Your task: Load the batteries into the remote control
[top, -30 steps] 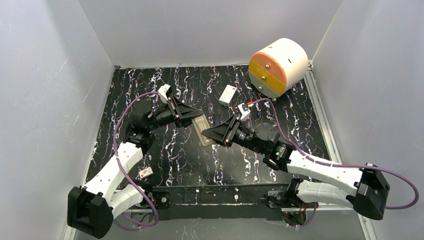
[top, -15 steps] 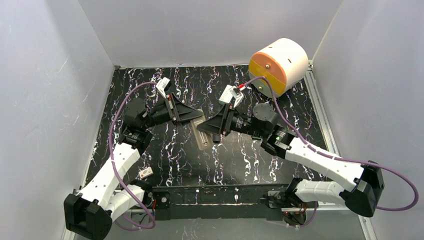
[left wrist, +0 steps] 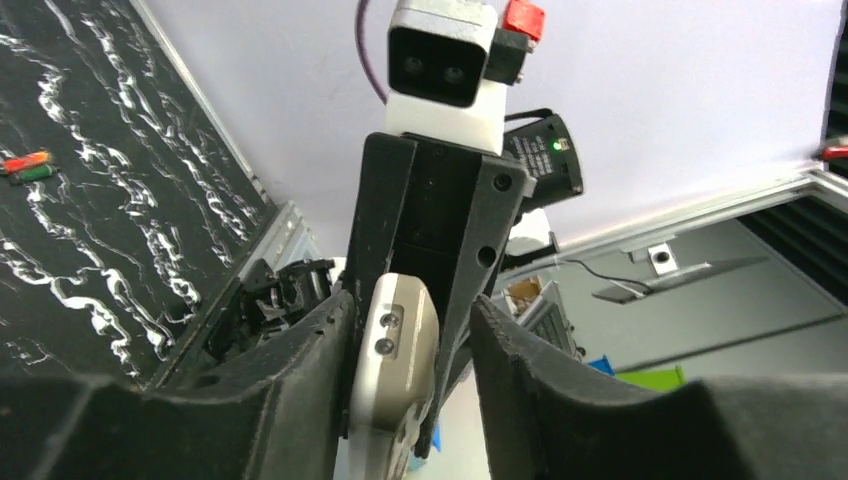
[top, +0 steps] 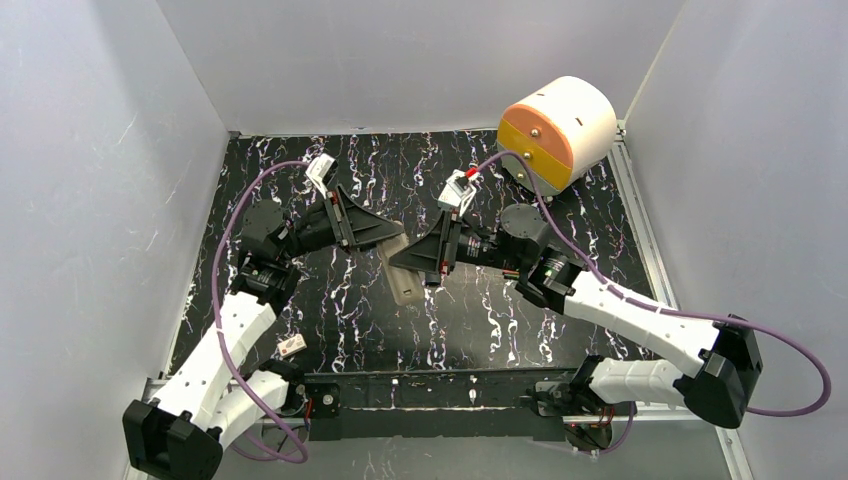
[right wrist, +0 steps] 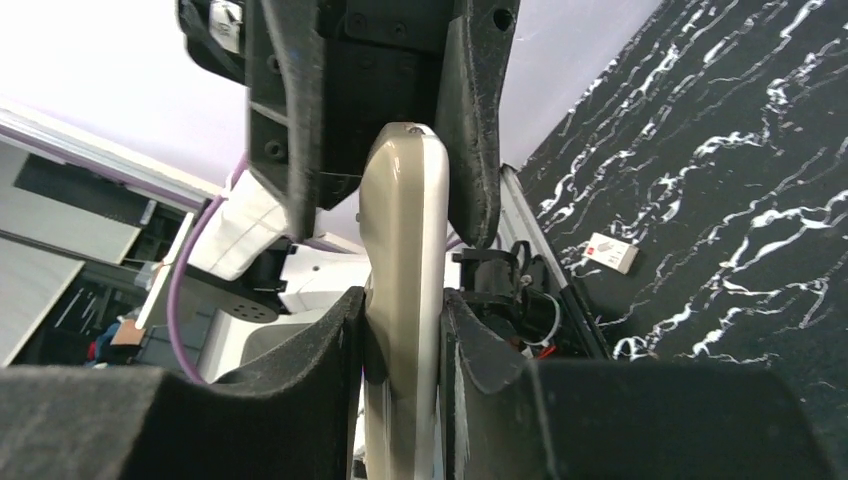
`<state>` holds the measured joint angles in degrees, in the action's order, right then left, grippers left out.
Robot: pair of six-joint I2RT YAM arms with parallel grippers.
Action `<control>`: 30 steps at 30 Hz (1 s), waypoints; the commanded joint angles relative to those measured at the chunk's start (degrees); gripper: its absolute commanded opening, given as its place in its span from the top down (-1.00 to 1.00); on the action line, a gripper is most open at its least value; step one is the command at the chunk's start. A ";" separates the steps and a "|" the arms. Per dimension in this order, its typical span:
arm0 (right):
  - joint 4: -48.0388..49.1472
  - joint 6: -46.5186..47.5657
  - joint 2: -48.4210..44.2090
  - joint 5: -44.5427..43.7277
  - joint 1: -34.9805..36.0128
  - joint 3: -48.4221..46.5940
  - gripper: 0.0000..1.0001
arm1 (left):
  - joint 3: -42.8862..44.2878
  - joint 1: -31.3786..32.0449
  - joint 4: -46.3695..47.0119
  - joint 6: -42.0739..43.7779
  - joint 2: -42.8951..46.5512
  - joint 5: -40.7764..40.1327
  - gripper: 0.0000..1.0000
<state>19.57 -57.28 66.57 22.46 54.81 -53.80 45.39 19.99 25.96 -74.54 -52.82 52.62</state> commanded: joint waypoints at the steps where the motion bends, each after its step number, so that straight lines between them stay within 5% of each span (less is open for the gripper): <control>1: -5.21 4.15 1.73 -3.65 0.02 -3.83 0.83 | 0.33 0.11 -7.56 3.08 2.02 -6.05 -0.29; 5: -17.90 10.00 4.71 -9.41 -0.59 -9.07 0.86 | 7.06 0.04 -38.17 20.96 4.72 -20.00 -0.88; 8: -27.88 15.58 8.16 -13.45 -2.14 -14.83 0.86 | 12.62 -0.01 -59.57 31.87 6.36 -38.29 -0.97; 11: -36.54 21.99 13.48 -19.29 -3.50 -20.84 0.86 | 13.99 0.05 -69.47 35.73 9.46 -51.04 -0.97; 14: -42.25 29.63 20.73 -28.15 -3.88 -26.67 0.86 | 13.68 -0.02 -74.09 36.50 12.73 -58.31 -0.97; 20: -46.59 36.71 38.70 -46.50 -3.02 -40.02 0.90 | 12.10 0.03 -76.24 37.24 16.81 -59.04 -0.97; 30: -63.75 45.72 75.01 -69.98 3.78 -80.25 0.92 | 10.46 -0.01 -81.39 33.18 18.75 -69.44 -0.97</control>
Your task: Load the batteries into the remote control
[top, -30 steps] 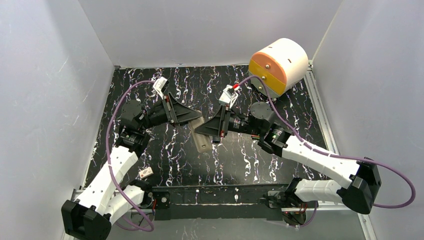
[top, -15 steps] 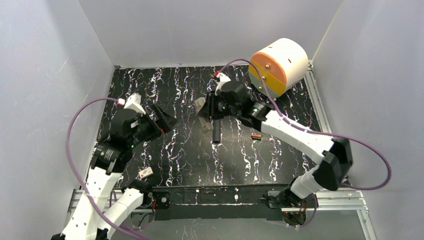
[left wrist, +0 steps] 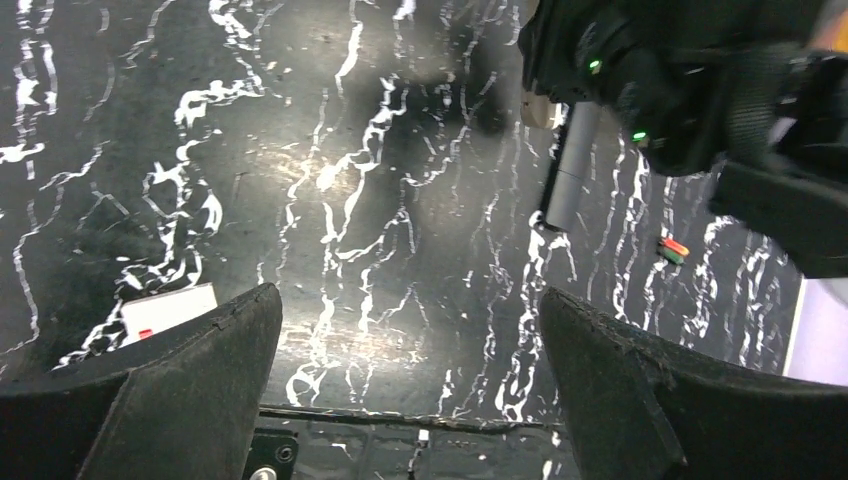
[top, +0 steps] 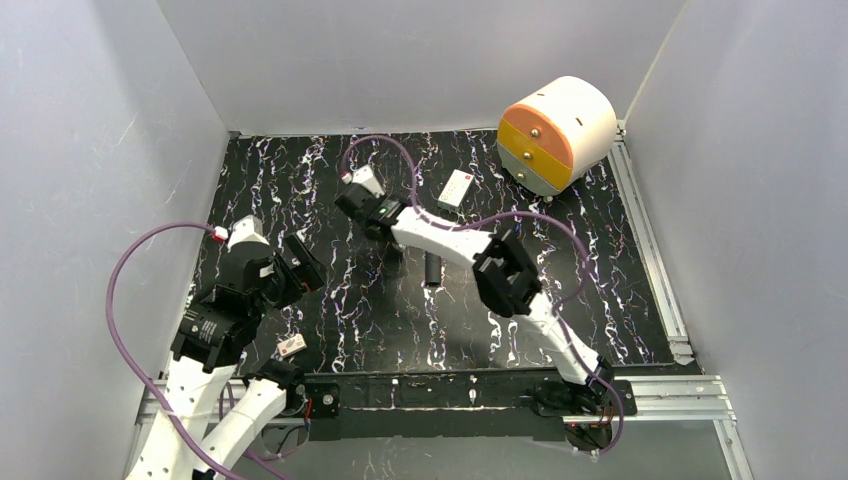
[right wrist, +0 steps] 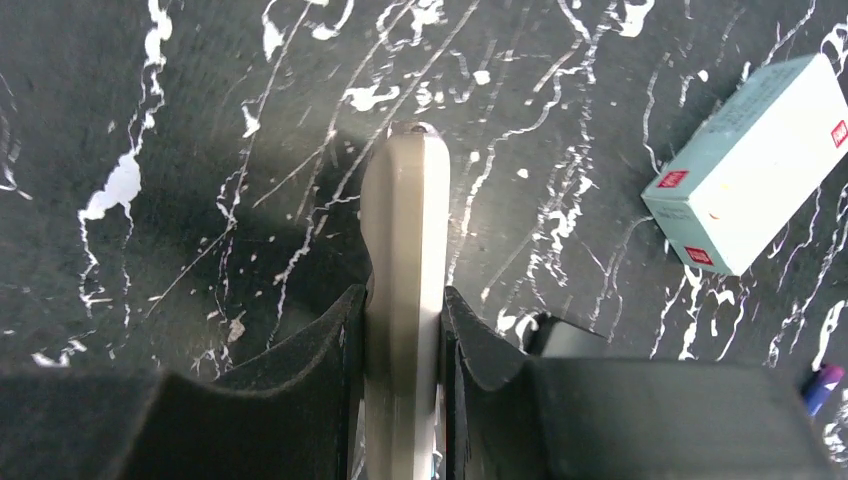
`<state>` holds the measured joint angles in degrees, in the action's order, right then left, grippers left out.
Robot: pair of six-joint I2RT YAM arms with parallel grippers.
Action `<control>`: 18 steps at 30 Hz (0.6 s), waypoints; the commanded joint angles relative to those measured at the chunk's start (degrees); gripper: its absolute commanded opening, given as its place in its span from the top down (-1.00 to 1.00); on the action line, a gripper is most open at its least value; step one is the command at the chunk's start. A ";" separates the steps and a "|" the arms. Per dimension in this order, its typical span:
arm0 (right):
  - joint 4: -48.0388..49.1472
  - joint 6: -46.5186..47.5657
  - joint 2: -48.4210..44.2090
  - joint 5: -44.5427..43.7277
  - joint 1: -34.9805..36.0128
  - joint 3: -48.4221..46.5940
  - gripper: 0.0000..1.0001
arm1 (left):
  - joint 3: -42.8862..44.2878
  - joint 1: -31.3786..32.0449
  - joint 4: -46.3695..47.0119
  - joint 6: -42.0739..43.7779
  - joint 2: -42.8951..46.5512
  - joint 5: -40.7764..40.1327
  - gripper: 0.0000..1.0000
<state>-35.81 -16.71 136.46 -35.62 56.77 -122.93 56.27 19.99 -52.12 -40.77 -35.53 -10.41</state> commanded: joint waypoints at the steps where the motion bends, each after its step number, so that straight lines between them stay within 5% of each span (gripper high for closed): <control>1: -8.53 6.21 6.32 -12.56 1.94 -12.34 0.91 | -0.34 0.00 -3.65 -0.35 1.65 -7.17 -0.97; 11: -5.91 10.92 7.50 -12.15 3.29 -6.06 0.59 | 1.40 -0.02 -6.76 -0.28 1.93 -16.39 -0.97; 18: -6.67 9.57 4.83 -2.04 3.96 -4.51 -0.09 | 1.64 0.04 -4.27 3.10 0.24 -14.12 -0.97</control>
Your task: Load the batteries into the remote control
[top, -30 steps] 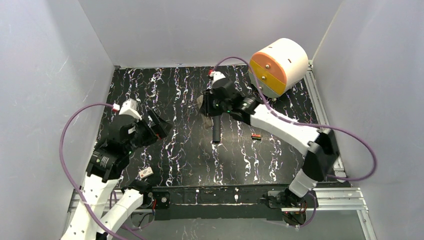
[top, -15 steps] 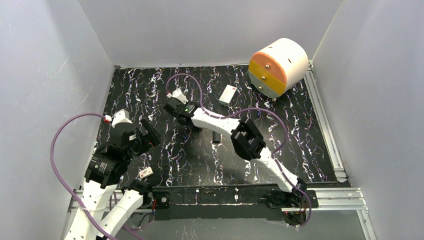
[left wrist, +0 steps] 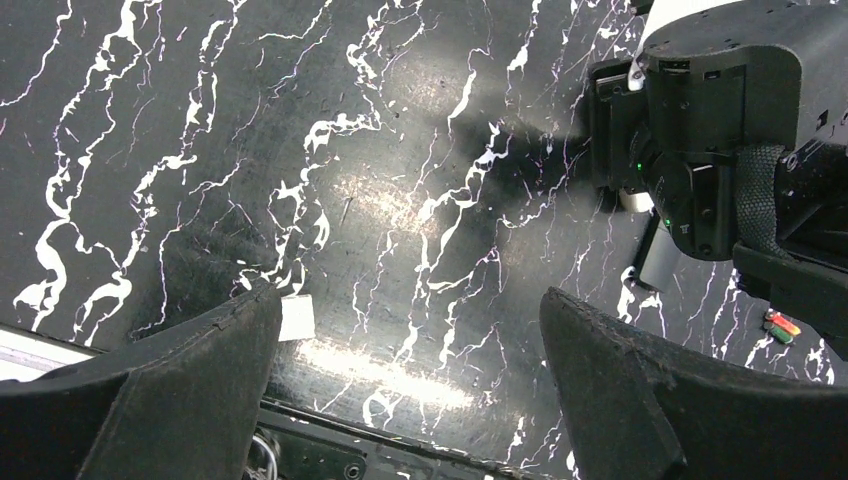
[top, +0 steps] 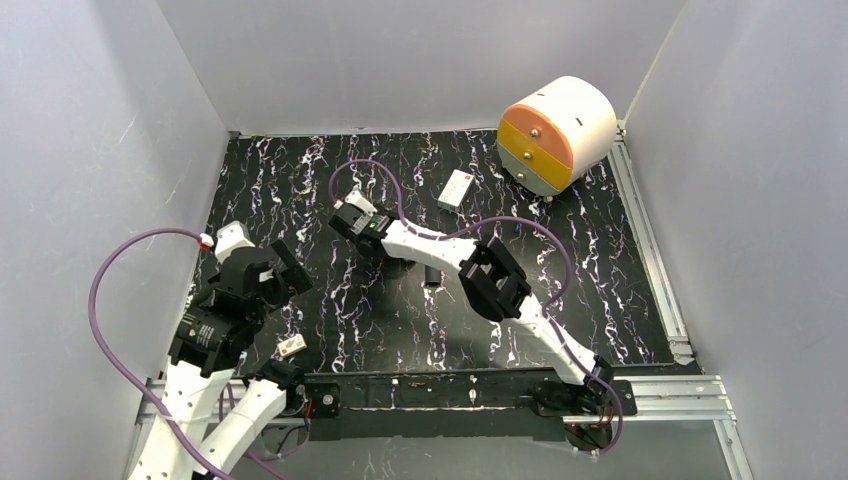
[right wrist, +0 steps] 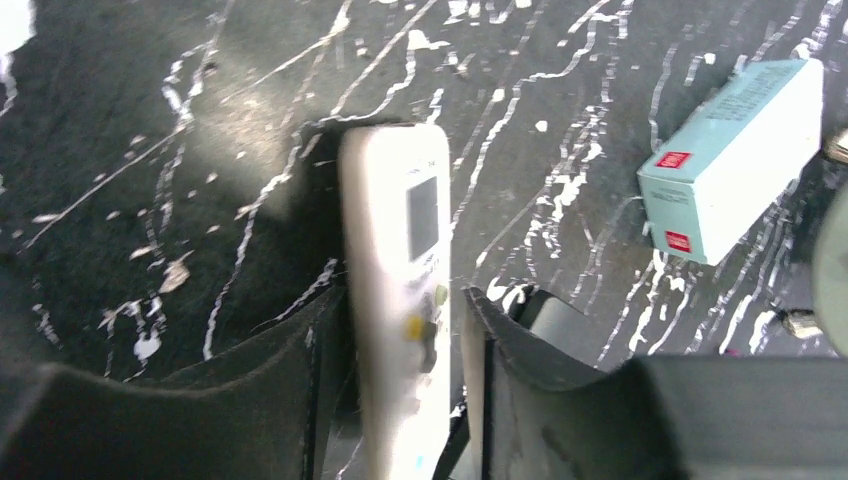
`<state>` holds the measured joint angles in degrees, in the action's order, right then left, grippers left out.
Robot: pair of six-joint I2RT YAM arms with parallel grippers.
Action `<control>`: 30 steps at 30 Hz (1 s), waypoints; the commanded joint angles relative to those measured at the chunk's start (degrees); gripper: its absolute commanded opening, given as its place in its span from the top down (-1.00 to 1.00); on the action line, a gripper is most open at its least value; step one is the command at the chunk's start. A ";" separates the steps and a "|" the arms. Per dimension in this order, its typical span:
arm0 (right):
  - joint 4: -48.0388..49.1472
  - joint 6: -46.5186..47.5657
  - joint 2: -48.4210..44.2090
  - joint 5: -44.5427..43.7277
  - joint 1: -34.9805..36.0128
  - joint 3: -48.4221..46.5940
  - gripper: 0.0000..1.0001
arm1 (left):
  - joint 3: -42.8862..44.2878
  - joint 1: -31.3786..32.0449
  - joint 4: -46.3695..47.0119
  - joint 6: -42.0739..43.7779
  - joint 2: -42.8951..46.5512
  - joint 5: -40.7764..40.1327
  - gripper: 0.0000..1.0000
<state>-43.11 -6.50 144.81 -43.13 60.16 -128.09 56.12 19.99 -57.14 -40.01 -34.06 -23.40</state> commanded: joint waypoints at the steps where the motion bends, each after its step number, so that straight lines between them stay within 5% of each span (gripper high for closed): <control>1: 1.26 -1.19 -5.02 7.08 0.57 1.42 -0.17 | 1.94 0.01 0.83 2.51 -1.47 -1.17 -0.97; 6: 3.30 -5.62 -12.85 15.92 -0.69 3.74 -0.41 | 2.37 -0.01 1.64 2.83 -1.71 -0.87 -0.97; 17: 17.93 -21.37 -41.33 22.88 -8.11 42.31 -0.58 | 0.21 0.04 4.71 1.81 -1.06 2.61 -0.97; 30: 7.31 -29.01 -31.63 27.29 -10.86 40.49 -0.46 | -4.23 0.04 8.12 -0.77 -1.92 8.64 -0.97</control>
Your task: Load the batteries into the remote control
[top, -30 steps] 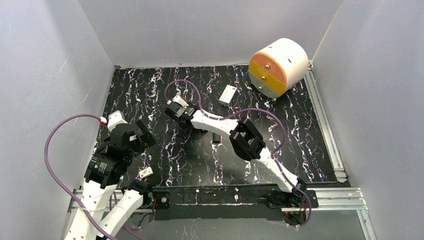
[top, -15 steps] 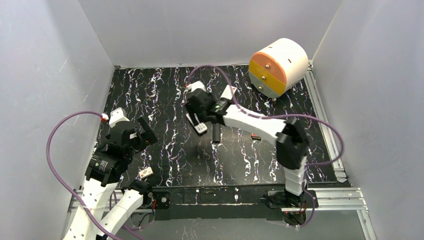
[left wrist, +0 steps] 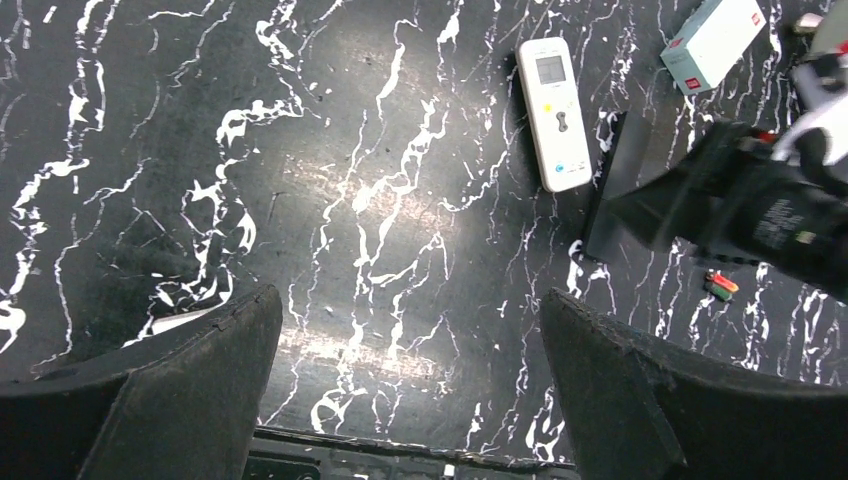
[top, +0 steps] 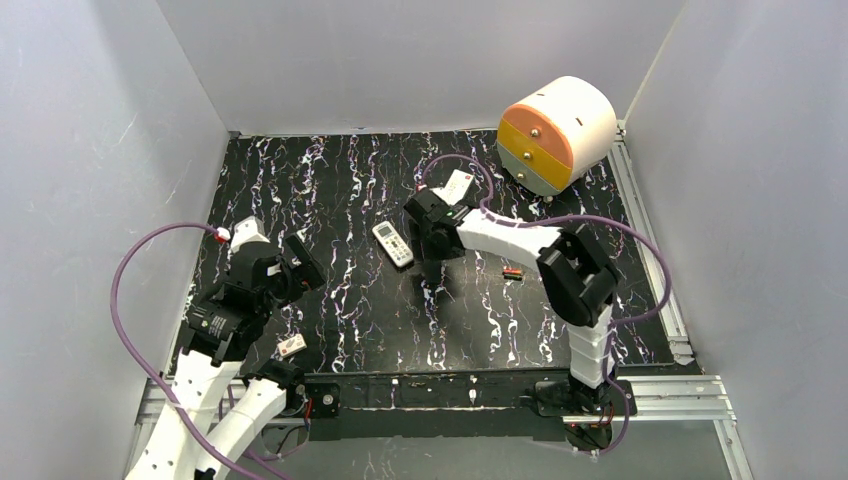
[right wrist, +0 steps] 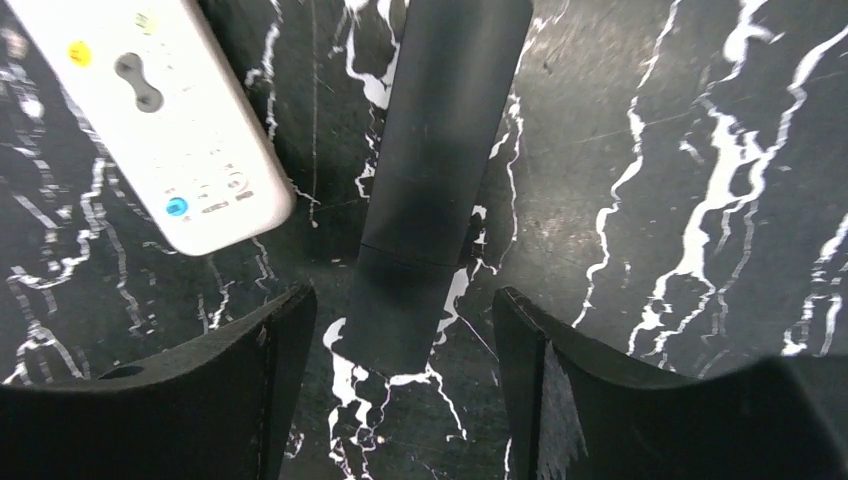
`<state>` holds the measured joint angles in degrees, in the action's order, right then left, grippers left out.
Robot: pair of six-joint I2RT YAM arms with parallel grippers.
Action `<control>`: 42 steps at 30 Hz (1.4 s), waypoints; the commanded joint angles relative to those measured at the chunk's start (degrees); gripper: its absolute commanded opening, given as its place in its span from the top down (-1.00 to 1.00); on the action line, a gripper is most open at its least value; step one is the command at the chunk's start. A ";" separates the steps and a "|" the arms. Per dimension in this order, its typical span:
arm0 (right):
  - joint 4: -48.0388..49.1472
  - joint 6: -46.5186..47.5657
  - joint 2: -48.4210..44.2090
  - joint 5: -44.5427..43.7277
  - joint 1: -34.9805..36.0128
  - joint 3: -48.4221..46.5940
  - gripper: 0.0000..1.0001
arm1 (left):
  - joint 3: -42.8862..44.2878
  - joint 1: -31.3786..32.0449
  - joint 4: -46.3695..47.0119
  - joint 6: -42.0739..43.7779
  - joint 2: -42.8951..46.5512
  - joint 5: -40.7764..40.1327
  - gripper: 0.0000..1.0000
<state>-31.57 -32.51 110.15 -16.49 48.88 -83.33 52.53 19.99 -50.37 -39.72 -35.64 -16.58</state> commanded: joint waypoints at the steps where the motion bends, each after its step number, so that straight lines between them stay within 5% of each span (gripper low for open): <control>1: -4.62 -3.26 3.85 0.61 0.40 -4.58 -0.44 | -0.72 0.05 1.47 -0.99 -0.51 2.03 -0.97; 18: -7.82 0.17 10.09 0.59 1.03 -5.74 0.01 | -1.73 0.04 4.99 -2.01 -3.92 5.92 -0.97; 26: -2.08 3.99 4.93 0.12 0.98 -1.48 0.34 | -3.83 -0.03 9.09 -1.55 -5.22 13.36 -0.97; 33: 12.20 5.47 -11.49 5.43 0.76 13.58 0.36 | -8.46 -0.01 24.85 1.50 -7.63 35.59 -0.97; 38: 19.15 3.61 -23.81 10.03 0.58 25.93 0.36 | -9.10 0.04 30.63 -2.21 -11.63 41.63 -0.97; 42: 28.21 0.95 -32.29 18.77 0.85 34.45 0.36 | -10.66 0.23 42.80 -8.72 -18.48 55.87 -0.96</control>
<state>-15.73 -28.86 84.07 -7.03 49.56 -54.85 43.42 19.99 -20.49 -42.68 -48.93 23.20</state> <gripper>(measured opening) 0.494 0.984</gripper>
